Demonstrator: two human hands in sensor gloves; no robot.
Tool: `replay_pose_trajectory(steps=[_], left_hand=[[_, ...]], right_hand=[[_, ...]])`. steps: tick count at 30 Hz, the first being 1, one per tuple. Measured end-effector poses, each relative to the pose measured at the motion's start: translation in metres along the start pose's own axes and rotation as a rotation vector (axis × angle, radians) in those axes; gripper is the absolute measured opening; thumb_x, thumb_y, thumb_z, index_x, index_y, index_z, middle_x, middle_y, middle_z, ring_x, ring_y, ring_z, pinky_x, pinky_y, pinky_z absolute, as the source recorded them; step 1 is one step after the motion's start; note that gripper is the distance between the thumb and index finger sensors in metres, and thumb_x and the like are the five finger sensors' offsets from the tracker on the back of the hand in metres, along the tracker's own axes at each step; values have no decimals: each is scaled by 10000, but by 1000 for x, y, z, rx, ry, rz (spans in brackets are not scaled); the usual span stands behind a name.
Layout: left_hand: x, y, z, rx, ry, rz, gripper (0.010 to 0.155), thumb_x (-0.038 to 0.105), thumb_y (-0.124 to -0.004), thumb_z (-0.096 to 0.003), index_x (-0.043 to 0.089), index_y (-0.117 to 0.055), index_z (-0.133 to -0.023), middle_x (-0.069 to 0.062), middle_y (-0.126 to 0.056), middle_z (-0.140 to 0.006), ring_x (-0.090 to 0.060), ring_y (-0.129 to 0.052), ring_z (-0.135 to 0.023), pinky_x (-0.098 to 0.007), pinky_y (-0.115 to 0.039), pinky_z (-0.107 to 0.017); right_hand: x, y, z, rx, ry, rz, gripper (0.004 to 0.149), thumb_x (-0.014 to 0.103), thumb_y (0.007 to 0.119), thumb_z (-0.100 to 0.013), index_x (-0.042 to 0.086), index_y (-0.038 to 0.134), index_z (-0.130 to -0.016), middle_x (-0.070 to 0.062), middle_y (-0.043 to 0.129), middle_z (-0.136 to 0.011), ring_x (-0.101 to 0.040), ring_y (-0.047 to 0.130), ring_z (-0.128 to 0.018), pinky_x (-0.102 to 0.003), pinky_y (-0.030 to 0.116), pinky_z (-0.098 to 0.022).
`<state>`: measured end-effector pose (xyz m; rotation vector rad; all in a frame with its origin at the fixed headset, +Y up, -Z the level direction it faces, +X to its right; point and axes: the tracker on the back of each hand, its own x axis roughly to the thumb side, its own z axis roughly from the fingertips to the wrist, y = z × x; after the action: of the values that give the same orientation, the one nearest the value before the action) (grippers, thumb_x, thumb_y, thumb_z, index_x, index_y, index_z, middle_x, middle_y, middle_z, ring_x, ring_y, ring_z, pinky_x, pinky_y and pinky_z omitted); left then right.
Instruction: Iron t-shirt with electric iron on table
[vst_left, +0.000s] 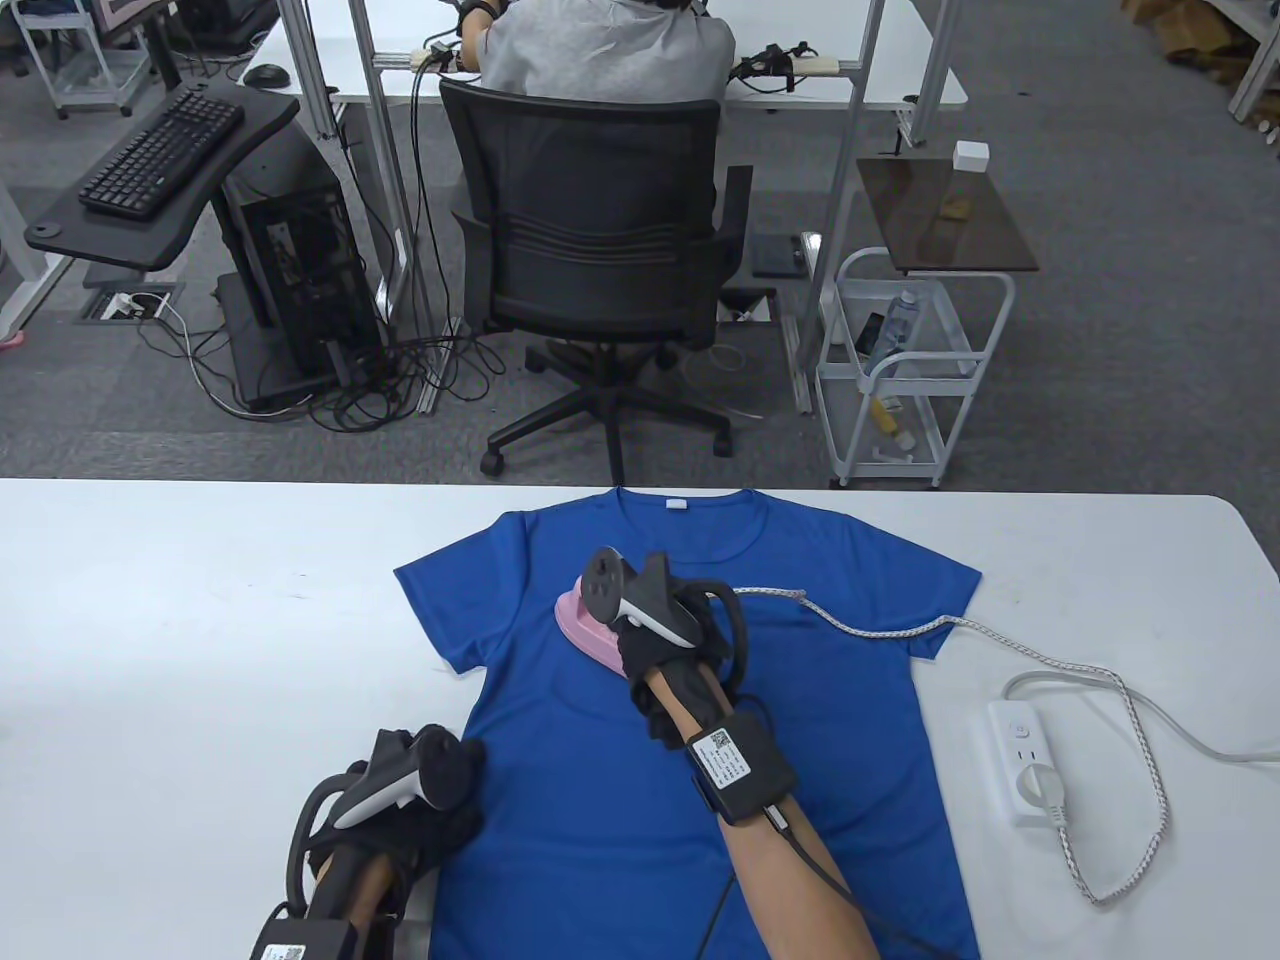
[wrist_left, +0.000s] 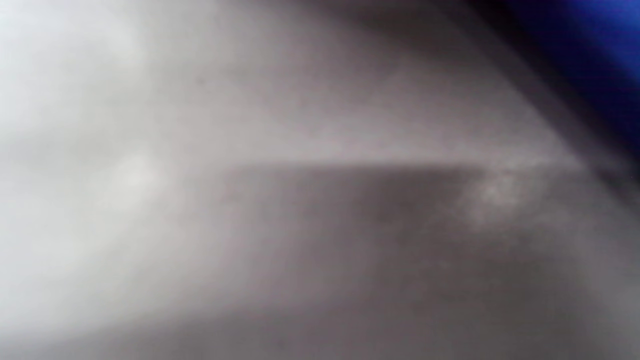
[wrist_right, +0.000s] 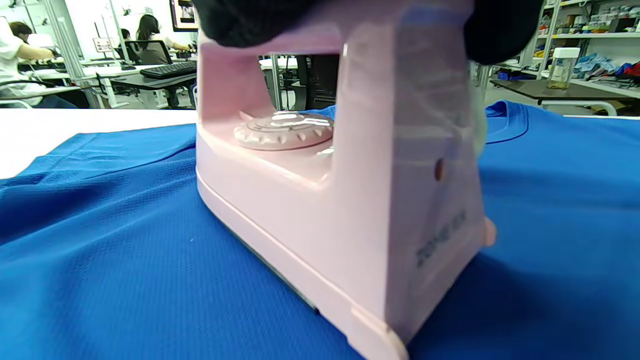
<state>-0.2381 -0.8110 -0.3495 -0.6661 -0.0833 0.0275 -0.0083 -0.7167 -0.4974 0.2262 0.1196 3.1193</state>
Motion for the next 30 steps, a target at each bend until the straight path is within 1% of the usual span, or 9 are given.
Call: replay_pose_trajectory(steps=[4, 7, 11, 13, 17, 19, 22, 26, 30], left_hand=[[1, 2, 0, -19, 19, 2, 729, 561, -495, -456, 461, -64, -1035, 25, 21, -1123, -341, -31, -1070, -618, -224, -752], [3, 3, 0, -32, 27, 15, 728, 550, -506, -463, 458, -65, -1035, 19, 24, -1123, -348, -26, -1070, -622, -222, -754], [0, 0, 0, -13, 6, 59, 727, 550, -513, -465, 462, -78, -1041, 25, 25, -1121, -339, -7, -1062, -621, -192, -744], [0, 0, 0, -13, 7, 55, 727, 548, -516, -465, 462, -83, -1042, 24, 23, -1123, -340, -7, -1063, -622, -191, -744], [0, 0, 0, -9, 4, 59, 728, 547, -518, -467, 457, -87, -1046, 21, 18, -1125, -344, -15, -1063, -624, -194, -743], [0, 0, -1, -8, 3, 59, 729, 545, -520, -468, 456, -86, -1047, 18, 18, -1126, -345, -15, -1064, -625, -194, -743], [0, 0, -1, -7, 4, 58, 728, 542, -521, -470, 452, -90, -1049, 14, 14, -1127, -351, -19, -1064, -630, -190, -743], [1, 0, -1, -7, 2, 61, 729, 540, -524, -470, 449, -92, -1051, 11, 13, -1128, -354, -20, -1064, -631, -191, -743], [1, 1, -1, -6, 3, 56, 729, 539, -524, -471, 449, -91, -1051, 8, 10, -1129, -356, -24, -1066, -632, -196, -743]], right_hand=[[4, -1, -2, 23, -51, 53, 663, 309, 714, -441, 204, 544, -1073, -140, 829, -970, -370, 932, -747, -516, 766, -550], [4, -2, 0, 37, -136, 72, 678, 304, 728, -437, 178, 539, -1076, -149, 821, -976, -370, 935, -743, -517, 766, -550], [7, -4, 7, 93, -266, 52, 691, 290, 749, -432, 196, 522, -1078, -139, 803, -992, -374, 920, -767, -523, 757, -564], [12, -6, 13, 138, -359, 40, 692, 290, 755, -430, 208, 518, -1076, -127, 798, -999, -367, 916, -774, -519, 755, -569], [16, -6, 19, 200, -469, -16, 684, 289, 784, -420, 281, 534, -1058, -102, 793, -1008, -370, 896, -803, -529, 745, -581], [15, -4, 18, 222, -463, -14, 709, 290, 804, -417, 311, 505, -1060, -116, 777, -1021, -374, 876, -829, -538, 735, -593], [14, -4, 14, 229, -460, -39, 724, 290, 809, -404, 296, 512, -1064, -130, 811, -988, -373, 894, -804, -529, 753, -571], [21, -3, 7, 128, -383, 42, 728, 280, 797, -400, 221, 525, -1072, -135, 861, -935, -368, 936, -765, -522, 795, -537], [23, -5, 0, 97, -390, 18, 701, 250, 797, -423, 123, 558, -1070, -196, 860, -917, -405, 943, -738, -550, 808, -506]])
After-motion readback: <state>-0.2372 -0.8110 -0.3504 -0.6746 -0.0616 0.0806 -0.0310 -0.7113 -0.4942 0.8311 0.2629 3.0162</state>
